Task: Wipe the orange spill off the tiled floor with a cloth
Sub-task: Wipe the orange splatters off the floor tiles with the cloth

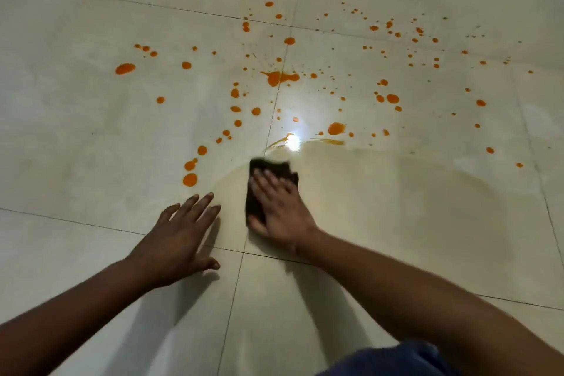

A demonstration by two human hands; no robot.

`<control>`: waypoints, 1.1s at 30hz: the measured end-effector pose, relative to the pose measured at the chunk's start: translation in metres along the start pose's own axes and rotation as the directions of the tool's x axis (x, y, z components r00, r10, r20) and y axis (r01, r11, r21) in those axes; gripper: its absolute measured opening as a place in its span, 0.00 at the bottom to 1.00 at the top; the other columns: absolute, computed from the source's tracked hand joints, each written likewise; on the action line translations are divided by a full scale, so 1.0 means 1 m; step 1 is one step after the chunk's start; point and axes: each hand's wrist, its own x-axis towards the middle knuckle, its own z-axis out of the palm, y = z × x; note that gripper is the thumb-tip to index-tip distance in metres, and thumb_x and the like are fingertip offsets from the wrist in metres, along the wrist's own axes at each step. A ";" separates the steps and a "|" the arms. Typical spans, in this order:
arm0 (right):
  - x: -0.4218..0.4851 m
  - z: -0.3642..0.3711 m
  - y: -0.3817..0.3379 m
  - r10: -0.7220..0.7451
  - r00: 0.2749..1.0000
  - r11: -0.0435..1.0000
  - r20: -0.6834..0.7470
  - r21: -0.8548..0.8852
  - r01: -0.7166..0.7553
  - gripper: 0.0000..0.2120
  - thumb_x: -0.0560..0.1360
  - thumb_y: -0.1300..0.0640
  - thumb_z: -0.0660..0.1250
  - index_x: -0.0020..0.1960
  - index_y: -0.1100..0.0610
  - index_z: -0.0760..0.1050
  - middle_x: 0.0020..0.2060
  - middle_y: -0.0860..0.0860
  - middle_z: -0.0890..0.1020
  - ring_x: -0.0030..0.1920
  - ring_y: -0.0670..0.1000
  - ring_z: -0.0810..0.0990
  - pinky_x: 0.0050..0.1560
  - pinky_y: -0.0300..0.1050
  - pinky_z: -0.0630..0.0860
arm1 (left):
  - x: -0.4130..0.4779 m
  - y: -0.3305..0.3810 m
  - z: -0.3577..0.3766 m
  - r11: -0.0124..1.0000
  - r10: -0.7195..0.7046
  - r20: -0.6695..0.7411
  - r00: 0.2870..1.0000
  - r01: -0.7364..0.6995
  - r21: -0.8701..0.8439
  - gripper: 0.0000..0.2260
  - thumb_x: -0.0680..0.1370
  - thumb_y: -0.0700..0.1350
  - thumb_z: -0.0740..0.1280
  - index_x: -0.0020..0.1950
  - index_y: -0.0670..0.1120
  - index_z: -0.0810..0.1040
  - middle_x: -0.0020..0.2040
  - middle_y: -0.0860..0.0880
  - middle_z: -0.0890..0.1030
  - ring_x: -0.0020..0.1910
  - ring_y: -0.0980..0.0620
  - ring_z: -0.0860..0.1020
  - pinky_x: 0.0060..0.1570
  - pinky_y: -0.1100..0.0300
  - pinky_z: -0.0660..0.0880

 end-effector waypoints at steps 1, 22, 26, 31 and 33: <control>-0.034 0.014 -0.004 -0.137 0.990 0.990 0.015 -0.033 0.138 0.37 0.76 0.39 0.58 0.80 0.54 0.54 0.79 0.54 0.55 0.79 0.54 0.52 0.76 0.53 0.49 | -0.003 -0.012 -0.003 1.000 0.003 0.013 1.000 -0.003 0.012 0.48 0.69 0.73 0.61 0.79 0.51 0.47 0.79 0.50 0.40 0.79 0.48 0.43 0.75 0.50 0.48; 0.131 0.014 -0.091 -0.187 0.982 0.981 0.037 -0.040 0.188 0.38 0.75 0.40 0.59 0.79 0.57 0.54 0.79 0.55 0.56 0.79 0.54 0.51 0.76 0.56 0.50 | 0.012 -0.169 0.041 0.957 -0.284 -0.236 0.929 0.257 -0.137 0.34 0.78 0.66 0.48 0.79 0.49 0.53 0.80 0.49 0.53 0.78 0.45 0.54 0.72 0.42 0.52; 0.084 0.004 -0.054 -0.294 0.951 0.949 0.096 -0.089 0.303 0.38 0.75 0.39 0.56 0.79 0.56 0.57 0.78 0.54 0.59 0.79 0.53 0.52 0.75 0.56 0.57 | 0.011 -0.165 0.040 0.956 -0.287 -0.238 0.928 0.261 -0.135 0.34 0.78 0.65 0.49 0.79 0.49 0.54 0.80 0.49 0.54 0.78 0.46 0.54 0.73 0.42 0.53; 0.168 0.010 -0.128 0.000 1.000 0.999 -0.024 -0.036 -0.001 0.38 0.76 0.40 0.57 0.80 0.56 0.54 0.80 0.54 0.54 0.80 0.53 0.49 0.76 0.56 0.52 | 0.012 -0.171 0.047 0.962 -0.271 -0.255 0.928 0.253 -0.101 0.33 0.78 0.65 0.50 0.79 0.49 0.53 0.80 0.49 0.52 0.78 0.47 0.52 0.73 0.43 0.53; 0.106 0.035 -0.141 -0.254 0.964 0.965 0.074 -0.048 0.258 0.38 0.74 0.39 0.58 0.79 0.55 0.56 0.79 0.53 0.57 0.79 0.53 0.51 0.75 0.57 0.56 | 0.010 -0.170 0.046 0.963 -0.267 -0.263 0.927 0.247 -0.109 0.32 0.78 0.64 0.50 0.79 0.49 0.53 0.80 0.49 0.53 0.78 0.47 0.53 0.74 0.44 0.52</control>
